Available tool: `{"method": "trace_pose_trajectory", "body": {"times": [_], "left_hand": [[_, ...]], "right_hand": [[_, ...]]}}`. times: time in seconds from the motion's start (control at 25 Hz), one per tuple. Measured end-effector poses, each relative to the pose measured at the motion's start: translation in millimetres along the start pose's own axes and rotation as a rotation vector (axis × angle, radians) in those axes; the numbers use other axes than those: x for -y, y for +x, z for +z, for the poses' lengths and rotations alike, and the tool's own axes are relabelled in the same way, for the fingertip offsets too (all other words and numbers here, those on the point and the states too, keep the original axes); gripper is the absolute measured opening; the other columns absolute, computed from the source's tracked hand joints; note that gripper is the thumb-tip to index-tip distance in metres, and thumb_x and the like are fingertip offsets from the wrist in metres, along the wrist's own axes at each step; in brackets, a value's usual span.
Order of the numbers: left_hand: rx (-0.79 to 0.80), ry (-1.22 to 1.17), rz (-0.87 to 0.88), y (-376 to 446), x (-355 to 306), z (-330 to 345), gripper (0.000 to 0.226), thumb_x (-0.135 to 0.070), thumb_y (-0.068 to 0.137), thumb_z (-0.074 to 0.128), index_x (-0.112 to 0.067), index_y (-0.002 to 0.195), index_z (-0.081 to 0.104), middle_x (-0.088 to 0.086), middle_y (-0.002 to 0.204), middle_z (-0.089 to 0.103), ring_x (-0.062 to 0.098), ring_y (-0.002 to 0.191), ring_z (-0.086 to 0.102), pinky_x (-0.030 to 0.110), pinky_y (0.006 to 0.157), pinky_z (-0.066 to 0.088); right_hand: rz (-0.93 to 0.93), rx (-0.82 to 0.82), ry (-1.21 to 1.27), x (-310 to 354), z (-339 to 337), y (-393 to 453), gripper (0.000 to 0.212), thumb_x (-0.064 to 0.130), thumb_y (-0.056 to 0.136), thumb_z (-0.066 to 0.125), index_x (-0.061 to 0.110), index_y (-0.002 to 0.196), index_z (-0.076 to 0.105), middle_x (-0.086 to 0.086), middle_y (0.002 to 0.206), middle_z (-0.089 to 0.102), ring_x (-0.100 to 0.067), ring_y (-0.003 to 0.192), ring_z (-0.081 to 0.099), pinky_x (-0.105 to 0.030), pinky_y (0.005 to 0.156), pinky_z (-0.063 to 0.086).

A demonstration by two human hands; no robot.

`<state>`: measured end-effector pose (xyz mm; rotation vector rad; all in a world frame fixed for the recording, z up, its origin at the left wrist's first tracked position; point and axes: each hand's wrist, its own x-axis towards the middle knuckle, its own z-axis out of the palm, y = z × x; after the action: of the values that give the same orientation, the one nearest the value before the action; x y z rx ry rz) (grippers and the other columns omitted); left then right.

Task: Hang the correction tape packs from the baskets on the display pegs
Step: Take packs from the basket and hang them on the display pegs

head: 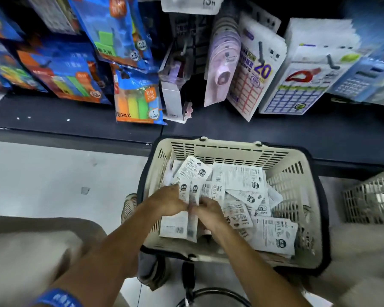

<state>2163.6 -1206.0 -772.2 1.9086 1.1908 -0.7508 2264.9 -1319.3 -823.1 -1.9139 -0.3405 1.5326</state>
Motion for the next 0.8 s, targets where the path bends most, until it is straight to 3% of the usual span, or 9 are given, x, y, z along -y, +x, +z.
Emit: {"method": "trace_pose_trajectory", "body": {"times": [0.12, 0.2, 0.24, 0.32, 0.4, 0.44, 0.56, 0.64, 0.8], "left_hand": [[-0.065, -0.213, -0.126, 5.6, -3.7, 18.0, 0.106, -0.063, 0.086, 0.065, -0.016, 0.162, 0.008, 0.011, 0.168, 0.021, 0.036, 0.152, 0.026, 0.049, 0.121, 0.029], [-0.179, -0.378, -0.188, 4.6, -0.3, 30.7, 0.117, -0.058, 0.079, 0.076, -0.021, 0.163, 0.003, 0.014, 0.164, 0.031, 0.038, 0.147, 0.035, 0.047, 0.117, 0.037], [-0.237, -0.395, -0.199, 3.4, 2.8, 37.6, 0.114, -0.048, 0.080, 0.080, -0.023, 0.162, 0.005, 0.015, 0.157, 0.042, 0.038, 0.139, 0.047, 0.044, 0.111, 0.045], [-0.305, -0.278, -0.204, 2.1, 9.9, 51.5, 0.104, -0.026, 0.084, 0.076, -0.025, 0.162, 0.006, 0.015, 0.141, 0.057, 0.037, 0.122, 0.060, 0.043, 0.099, 0.054], [-0.348, -0.169, -0.200, 2.2, 13.2, 59.9, 0.097, -0.022, 0.085, 0.071, -0.021, 0.160, 0.009, 0.013, 0.132, 0.062, 0.036, 0.115, 0.063, 0.042, 0.092, 0.057], [-0.367, -0.150, -0.201, 3.3, 13.6, 61.2, 0.096, -0.024, 0.086, 0.071, -0.020, 0.160, 0.009, 0.012, 0.129, 0.062, 0.035, 0.113, 0.064, 0.041, 0.088, 0.057], [-0.419, -0.141, -0.197, 2.2, 11.7, 54.5, 0.098, -0.030, 0.085, 0.073, -0.028, 0.160, 0.011, 0.011, 0.119, 0.064, 0.029, 0.098, 0.067, 0.032, 0.068, 0.055], [-0.442, -0.211, -0.168, 2.9, 9.8, 46.4, 0.085, -0.031, 0.081, 0.075, -0.027, 0.152, 0.030, 0.006, 0.112, 0.066, 0.028, 0.092, 0.068, 0.031, 0.065, 0.057], [-0.431, -0.410, -0.093, 5.9, 5.8, 25.9, 0.078, -0.040, 0.074, 0.085, -0.017, 0.138, 0.047, -0.006, 0.095, 0.067, 0.015, 0.074, 0.067, 0.023, 0.050, 0.050]], "right_hand": [[0.065, 0.197, 0.080, 3.1, 17.4, -1.8, 0.047, -0.007, 0.079, 0.048, 0.019, 0.114, 0.066, -0.005, 0.090, 0.074, -0.018, 0.076, 0.071, -0.023, 0.058, 0.053], [0.106, 0.237, 0.181, -3.6, 14.0, -1.3, 0.050, -0.012, 0.076, 0.038, 0.012, 0.111, 0.066, -0.011, 0.096, 0.074, -0.023, 0.079, 0.074, -0.029, 0.059, 0.057], [0.081, 0.176, 0.168, -6.1, 9.5, -0.9, 0.048, -0.013, 0.079, 0.040, 0.011, 0.109, 0.069, -0.012, 0.098, 0.074, -0.023, 0.080, 0.073, -0.032, 0.065, 0.059], [-0.022, -0.120, -0.086, -8.0, -3.5, 2.9, 0.033, -0.004, 0.090, 0.051, 0.013, 0.112, 0.070, -0.004, 0.107, 0.072, -0.019, 0.084, 0.070, -0.033, 0.072, 0.058], [-0.098, -0.418, -0.428, -8.1, -19.7, 6.4, 0.029, 0.013, 0.093, 0.062, 0.019, 0.121, 0.058, 0.003, 0.117, 0.059, -0.018, 0.093, 0.065, -0.031, 0.069, 0.055], [-0.096, -0.441, -0.498, -9.9, -26.2, 9.2, 0.034, 0.018, 0.092, 0.065, 0.021, 0.123, 0.052, 0.003, 0.117, 0.053, -0.019, 0.096, 0.062, -0.032, 0.070, 0.055], [-0.047, -0.235, -0.276, -9.9, -32.9, 11.8, 0.037, 0.010, 0.089, 0.067, 0.026, 0.118, 0.051, -0.001, 0.108, 0.060, -0.016, 0.079, 0.061, -0.030, 0.064, 0.053], [-0.137, -0.159, -0.207, -3.0, -30.2, 9.1, 0.035, 0.004, 0.089, 0.063, 0.031, 0.112, 0.060, -0.006, 0.108, 0.067, -0.016, 0.068, 0.059, -0.030, 0.060, 0.052], [-0.338, -0.030, -0.583, 44.9, -43.2, 3.3, 0.042, 0.008, 0.089, 0.058, 0.036, 0.119, 0.068, 0.006, 0.118, 0.069, -0.008, 0.080, 0.064, -0.029, 0.076, 0.055]]}}
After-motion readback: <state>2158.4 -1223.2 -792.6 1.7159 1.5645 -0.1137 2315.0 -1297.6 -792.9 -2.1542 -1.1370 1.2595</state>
